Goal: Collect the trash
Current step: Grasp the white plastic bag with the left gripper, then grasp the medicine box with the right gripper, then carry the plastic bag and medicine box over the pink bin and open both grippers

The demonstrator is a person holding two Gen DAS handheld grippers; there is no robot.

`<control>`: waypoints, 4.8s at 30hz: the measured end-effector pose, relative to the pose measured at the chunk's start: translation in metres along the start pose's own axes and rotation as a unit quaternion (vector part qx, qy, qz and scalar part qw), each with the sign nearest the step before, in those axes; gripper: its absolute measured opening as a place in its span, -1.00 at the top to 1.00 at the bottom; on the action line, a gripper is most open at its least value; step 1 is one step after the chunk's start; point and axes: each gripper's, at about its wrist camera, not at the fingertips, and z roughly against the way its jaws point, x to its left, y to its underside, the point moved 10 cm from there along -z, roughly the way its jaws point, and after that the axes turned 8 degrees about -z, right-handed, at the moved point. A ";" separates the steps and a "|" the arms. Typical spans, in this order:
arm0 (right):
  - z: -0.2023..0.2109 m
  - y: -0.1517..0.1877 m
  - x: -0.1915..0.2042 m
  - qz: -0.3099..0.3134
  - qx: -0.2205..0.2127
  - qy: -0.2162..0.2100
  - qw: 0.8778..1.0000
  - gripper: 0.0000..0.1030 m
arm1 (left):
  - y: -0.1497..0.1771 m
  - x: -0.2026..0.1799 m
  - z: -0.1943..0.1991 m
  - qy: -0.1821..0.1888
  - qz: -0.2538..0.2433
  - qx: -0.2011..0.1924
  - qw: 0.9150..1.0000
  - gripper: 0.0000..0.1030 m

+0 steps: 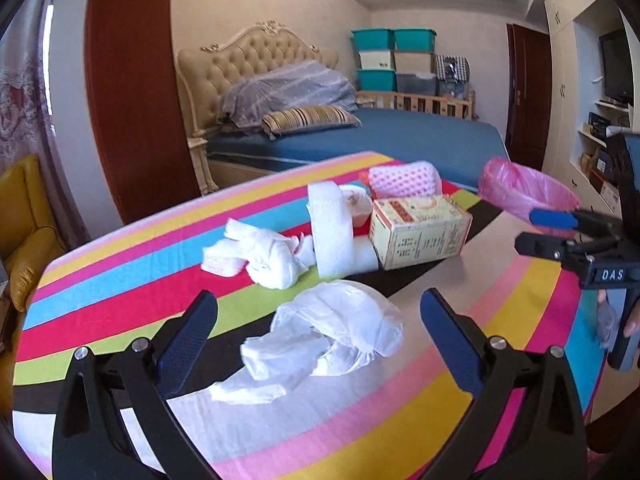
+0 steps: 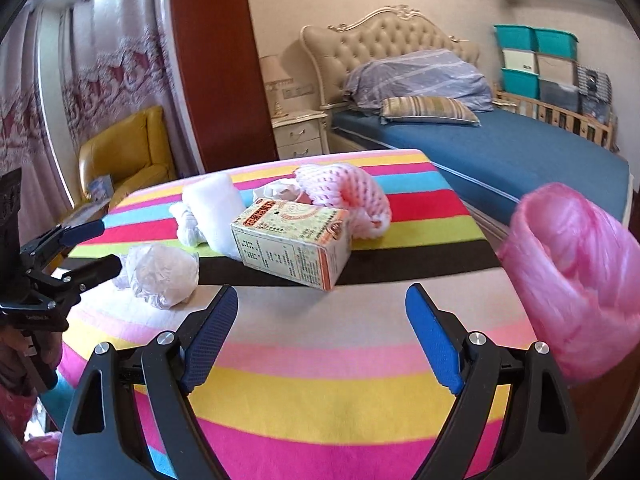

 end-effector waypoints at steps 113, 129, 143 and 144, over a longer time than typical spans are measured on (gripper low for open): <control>0.118 0.010 -0.026 -0.010 -0.108 0.045 0.993 0.07 | -0.057 -0.119 0.027 0.053 -0.030 -0.107 0.992 0.29; 0.148 -0.013 -0.134 -0.049 -0.133 0.114 0.983 0.07 | -0.117 -0.203 -0.020 0.138 -0.070 -0.117 0.981 0.29; 0.136 -0.042 -0.239 -0.087 -0.128 0.135 0.979 0.07 | -0.174 -0.273 -0.085 0.195 -0.066 -0.101 0.973 0.27; 0.133 -0.044 -0.242 -0.088 -0.126 0.137 0.979 0.07 | -0.177 -0.277 -0.091 0.194 -0.068 -0.101 0.973 0.27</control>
